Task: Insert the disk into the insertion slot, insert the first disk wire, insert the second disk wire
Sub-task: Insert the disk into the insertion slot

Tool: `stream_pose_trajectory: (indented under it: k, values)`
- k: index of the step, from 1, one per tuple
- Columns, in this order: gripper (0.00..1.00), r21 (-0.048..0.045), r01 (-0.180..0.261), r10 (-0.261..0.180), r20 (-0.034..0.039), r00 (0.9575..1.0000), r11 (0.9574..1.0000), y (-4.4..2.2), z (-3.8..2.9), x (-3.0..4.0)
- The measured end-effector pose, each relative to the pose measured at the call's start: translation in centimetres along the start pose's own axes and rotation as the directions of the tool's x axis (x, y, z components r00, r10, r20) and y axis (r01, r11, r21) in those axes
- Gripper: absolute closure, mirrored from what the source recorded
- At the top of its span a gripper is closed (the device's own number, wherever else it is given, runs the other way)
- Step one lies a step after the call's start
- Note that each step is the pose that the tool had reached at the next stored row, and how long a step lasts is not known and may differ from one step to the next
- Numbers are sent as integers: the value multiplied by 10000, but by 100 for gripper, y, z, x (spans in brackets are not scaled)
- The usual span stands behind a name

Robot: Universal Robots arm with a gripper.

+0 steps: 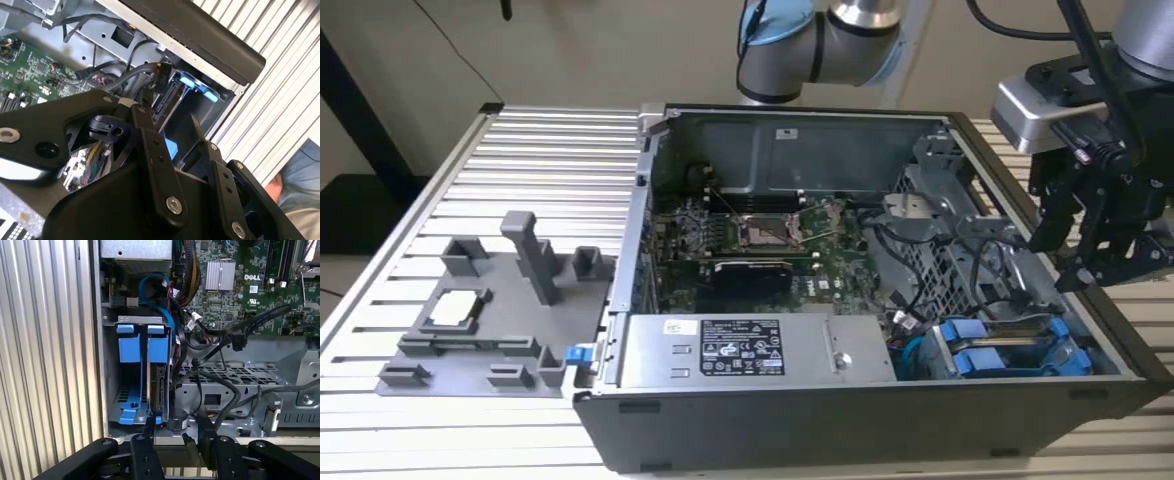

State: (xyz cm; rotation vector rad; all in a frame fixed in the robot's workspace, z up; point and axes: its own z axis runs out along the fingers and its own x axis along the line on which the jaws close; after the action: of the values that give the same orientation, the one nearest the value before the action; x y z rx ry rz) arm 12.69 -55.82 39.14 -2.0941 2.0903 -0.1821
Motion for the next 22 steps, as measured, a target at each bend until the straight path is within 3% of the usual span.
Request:
stream_pose_trajectory:
  k: [3,10,12,16,22]
  values:
    - [53,12,-104,104,-24,9999,9999,-8,-59,-5]
    - [53,28,-28,28,-17,10000,10000,-17,-52,-27]
    - [53,98,74,-74,-10,10000,9999,-16,-40,-41]
    - [53,380,319,-321,34,9995,9988,-16,-29,-47]
    - [53,378,793,-797,101,9968,9961,-31,-18,-48]
